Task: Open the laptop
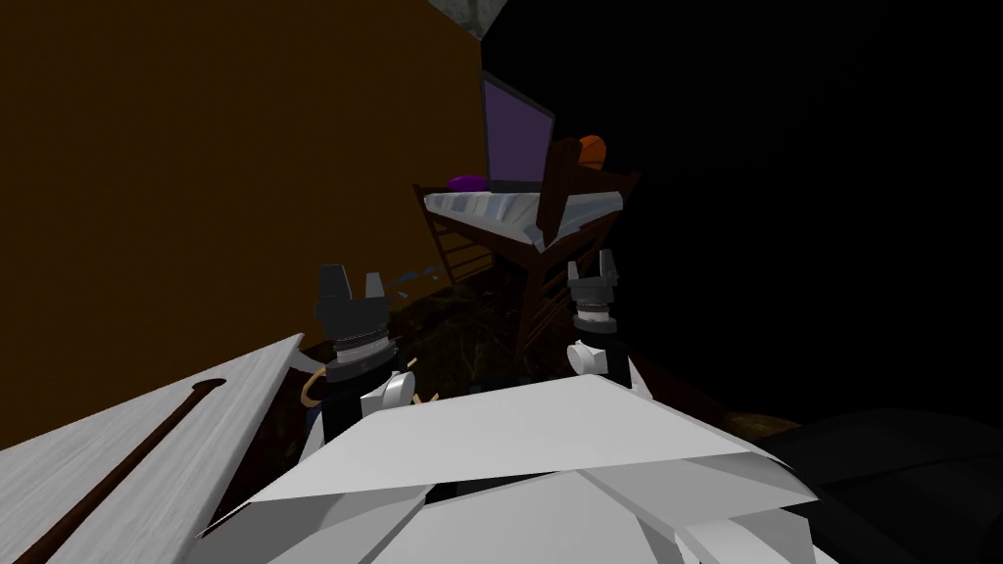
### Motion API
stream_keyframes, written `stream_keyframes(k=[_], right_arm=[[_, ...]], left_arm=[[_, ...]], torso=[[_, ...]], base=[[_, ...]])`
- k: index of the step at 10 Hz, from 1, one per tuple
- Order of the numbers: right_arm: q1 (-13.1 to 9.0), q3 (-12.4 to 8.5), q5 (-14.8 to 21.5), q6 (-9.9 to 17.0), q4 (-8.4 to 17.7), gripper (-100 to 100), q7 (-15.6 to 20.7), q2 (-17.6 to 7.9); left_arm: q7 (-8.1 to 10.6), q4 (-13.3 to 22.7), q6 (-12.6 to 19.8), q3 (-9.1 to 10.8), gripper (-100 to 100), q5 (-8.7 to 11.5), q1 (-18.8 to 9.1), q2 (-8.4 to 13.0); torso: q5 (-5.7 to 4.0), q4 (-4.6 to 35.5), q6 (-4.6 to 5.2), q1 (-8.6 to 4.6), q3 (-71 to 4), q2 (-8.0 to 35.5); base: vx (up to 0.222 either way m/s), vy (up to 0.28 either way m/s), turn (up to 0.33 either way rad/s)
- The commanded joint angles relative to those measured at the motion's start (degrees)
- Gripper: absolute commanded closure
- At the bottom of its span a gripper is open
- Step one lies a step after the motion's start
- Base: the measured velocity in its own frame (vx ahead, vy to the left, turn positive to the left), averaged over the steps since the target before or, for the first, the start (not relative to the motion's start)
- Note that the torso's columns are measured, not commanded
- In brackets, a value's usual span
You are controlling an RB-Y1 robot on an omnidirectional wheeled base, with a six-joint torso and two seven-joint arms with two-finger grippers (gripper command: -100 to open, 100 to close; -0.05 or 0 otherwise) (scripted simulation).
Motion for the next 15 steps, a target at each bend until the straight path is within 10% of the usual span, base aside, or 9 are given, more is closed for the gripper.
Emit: stream_keyframes(k=[1, 15], right_arm=[[-0.91, 0.10, -0.14, 0.07, 0.83, -100, -0.10, -3.90], [-9.15, 2.28, -1.40, 0.67, 9.51, -100, -0.15, -26.85]], left_arm=[[0.00, 0.00, 0.00, 0.01, 0, 0.00, 0.01, 0.00], [0.00, 0.00, 0.00, 0.01, 0, 0.00, 0.01, 0.01]], torso=[[-0.05, -0.04, 0.03, -0.22, -0.10, -0.18], [-0.06, -0.05, -0.03, -0.20, -0.12, -0.21]], base=[[-0.074, 0.089, 0.158], [-0.060, 0.096, 0.174]])
